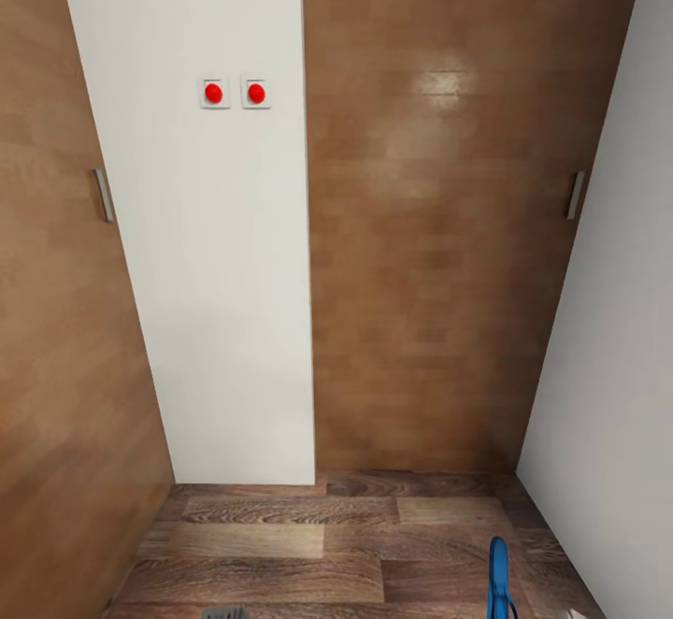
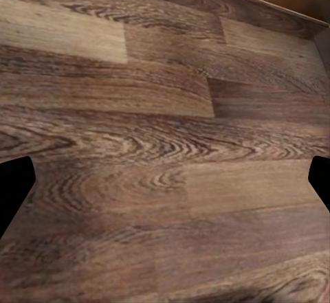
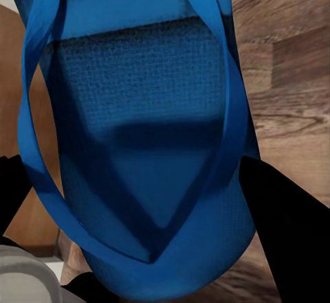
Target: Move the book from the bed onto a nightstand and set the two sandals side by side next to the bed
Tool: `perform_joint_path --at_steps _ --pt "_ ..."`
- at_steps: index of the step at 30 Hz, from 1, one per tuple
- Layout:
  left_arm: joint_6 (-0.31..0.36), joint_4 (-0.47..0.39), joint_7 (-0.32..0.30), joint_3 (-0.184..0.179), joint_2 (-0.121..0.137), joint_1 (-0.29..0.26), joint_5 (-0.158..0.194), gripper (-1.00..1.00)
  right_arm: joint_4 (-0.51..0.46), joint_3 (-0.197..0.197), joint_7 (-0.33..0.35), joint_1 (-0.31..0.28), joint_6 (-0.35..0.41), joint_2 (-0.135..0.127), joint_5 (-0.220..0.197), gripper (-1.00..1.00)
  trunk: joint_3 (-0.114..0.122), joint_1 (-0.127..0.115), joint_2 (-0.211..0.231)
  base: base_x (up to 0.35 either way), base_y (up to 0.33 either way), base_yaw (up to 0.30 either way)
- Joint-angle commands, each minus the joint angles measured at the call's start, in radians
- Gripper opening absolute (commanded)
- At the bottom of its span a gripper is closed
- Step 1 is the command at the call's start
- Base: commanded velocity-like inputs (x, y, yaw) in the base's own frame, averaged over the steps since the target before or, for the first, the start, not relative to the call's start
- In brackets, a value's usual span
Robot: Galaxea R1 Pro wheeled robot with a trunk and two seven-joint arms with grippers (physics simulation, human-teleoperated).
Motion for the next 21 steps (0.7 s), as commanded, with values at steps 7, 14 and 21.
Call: perform_joint_path --at_steps 7,14,21 --pt "-0.004 0.002 -0.003 -0.008 0.000 -0.001 0.009 1.00 0.004 -0.008 0.004 -0.002 0.001 0.000 0.003 -1.00 -0.012 0.000 -0.001 0.000 0.000 0.000" --pt "-0.004 0.002 -0.003 -0.009 0.000 -0.001 0.009 1.00 0.004 -0.008 0.004 -0.002 0.001 0.000 0.003 -1.00 -0.023 0.000 -0.001 0.000 0.000 0.000" --pt "-0.004 0.002 -0.003 -0.009 0.000 0.000 0.009 1.00 0.004 -0.008 0.004 -0.002 0.001 0.000 0.003 -1.00 -0.034 0.000 -0.001 0.000 0.000 0.000"
